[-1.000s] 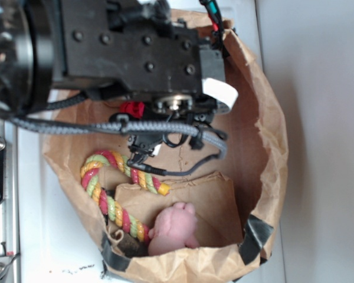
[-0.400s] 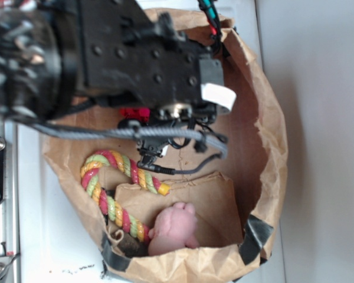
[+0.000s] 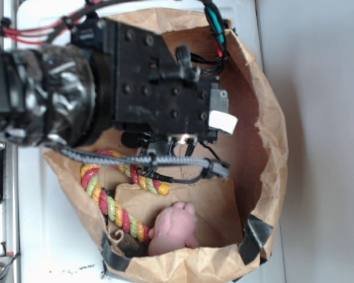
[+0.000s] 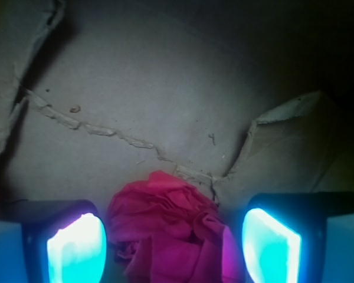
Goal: Grab the red paper.
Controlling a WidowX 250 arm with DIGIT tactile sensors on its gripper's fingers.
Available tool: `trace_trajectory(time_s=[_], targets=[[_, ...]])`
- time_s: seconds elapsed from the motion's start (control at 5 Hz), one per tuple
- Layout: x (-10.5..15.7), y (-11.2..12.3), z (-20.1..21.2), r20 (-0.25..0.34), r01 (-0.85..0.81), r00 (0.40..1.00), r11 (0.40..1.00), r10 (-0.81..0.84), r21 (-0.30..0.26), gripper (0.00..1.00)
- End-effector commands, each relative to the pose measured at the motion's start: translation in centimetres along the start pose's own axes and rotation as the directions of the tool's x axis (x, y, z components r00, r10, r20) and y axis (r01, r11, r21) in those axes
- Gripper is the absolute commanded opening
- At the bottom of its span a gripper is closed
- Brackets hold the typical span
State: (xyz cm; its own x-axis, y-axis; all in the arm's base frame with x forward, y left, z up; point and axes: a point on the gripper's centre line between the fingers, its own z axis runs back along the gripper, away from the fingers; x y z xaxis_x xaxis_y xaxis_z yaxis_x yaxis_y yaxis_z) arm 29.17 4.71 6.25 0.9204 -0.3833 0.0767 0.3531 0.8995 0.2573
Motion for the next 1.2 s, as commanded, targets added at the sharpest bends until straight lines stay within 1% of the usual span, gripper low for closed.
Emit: trace_trajectory(time_s=[0.0,0.4,0.6,0.8,1.0], targets=[[0.7,0.5,1.1,0.036,0.005,0.999,1.000,-0.006,0.022,1.00],[0.7,0.5,1.1,0.036,0.005,0.999,1.000,-0.006,0.022,1.00],[0.2,-0.1,-0.2,0.001,0.026,1.000,1.000,-0.026,0.013,1.00],[-0.6,-0.6,-0.9,-0.023,0.063,0.998,0.996,-0.065,-0.061,1.00],[-0.8,-0.6,-1.2,-0.021,0.058,0.998,0.997,-0.060,-0.059,1.00]])
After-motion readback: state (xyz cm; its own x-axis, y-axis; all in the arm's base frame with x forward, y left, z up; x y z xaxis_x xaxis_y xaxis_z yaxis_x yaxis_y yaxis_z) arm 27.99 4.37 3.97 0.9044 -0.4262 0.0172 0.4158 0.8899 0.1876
